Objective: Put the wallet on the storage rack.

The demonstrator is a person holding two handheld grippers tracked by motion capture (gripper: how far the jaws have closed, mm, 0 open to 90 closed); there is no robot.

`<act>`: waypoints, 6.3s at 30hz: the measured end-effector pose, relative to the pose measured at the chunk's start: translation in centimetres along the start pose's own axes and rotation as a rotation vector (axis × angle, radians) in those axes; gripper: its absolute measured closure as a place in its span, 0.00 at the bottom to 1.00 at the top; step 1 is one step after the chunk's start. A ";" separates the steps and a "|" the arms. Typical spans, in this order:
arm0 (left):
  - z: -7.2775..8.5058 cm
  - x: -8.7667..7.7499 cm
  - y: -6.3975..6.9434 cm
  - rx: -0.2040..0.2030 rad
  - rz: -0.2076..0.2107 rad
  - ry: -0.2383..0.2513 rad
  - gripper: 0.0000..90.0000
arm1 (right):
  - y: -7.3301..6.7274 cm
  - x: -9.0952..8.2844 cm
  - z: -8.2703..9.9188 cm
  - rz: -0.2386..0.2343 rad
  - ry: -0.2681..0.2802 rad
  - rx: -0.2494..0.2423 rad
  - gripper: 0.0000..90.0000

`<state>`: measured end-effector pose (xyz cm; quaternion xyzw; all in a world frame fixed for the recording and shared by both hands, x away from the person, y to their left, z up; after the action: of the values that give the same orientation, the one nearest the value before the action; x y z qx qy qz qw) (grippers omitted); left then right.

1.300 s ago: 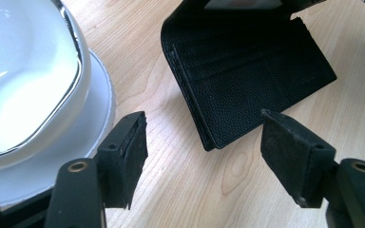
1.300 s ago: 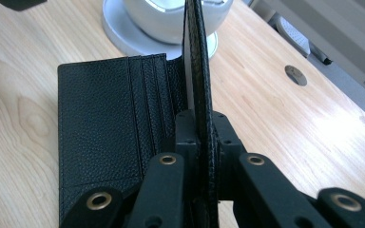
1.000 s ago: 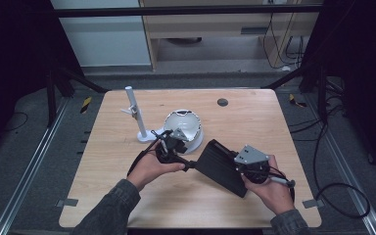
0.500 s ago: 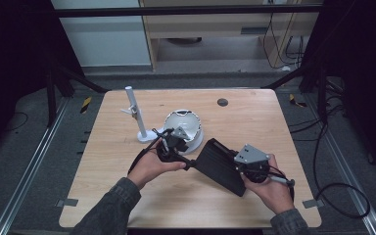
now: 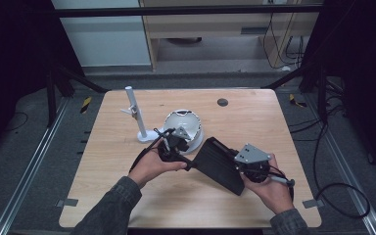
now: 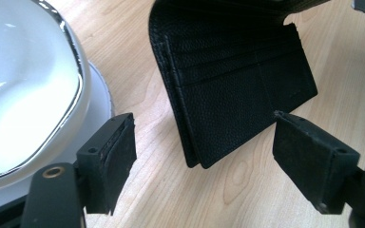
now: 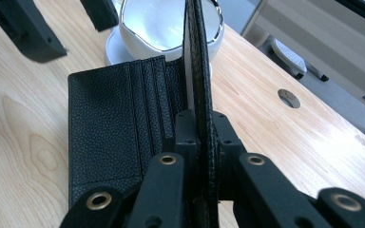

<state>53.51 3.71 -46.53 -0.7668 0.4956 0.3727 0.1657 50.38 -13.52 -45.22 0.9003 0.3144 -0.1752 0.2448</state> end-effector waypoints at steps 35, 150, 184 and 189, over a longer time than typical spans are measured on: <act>-0.6 2.7 0.4 -0.025 0.077 -0.031 0.28 | 0.0 -1.1 -1.7 -0.011 0.096 0.029 0.94; -6.4 -8.2 -8.5 -0.068 -0.255 -0.028 0.91 | 2.6 1.8 10.1 0.122 -0.123 0.389 0.06; -6.9 -15.8 -6.2 -0.002 -0.446 0.290 0.48 | 2.2 2.0 10.4 0.115 -0.151 0.381 0.06; -5.0 -15.8 -4.4 0.025 -0.422 0.296 0.40 | 2.2 2.0 10.5 0.115 -0.152 0.371 0.06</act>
<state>55.78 12.62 -32.10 -0.8974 0.3479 0.2075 0.1752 51.63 -19.83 -53.99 0.9305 0.2055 -0.2835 0.1073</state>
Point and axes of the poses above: each handheld gripper's, and its own axes: x roughly forward along the jaws, z roughly out of its underside, y roughly to its right, the point moved 8 cm from there along x, roughly forward along the jaws, and after that the axes turned 1 degree about y, right-handed, at the moved point
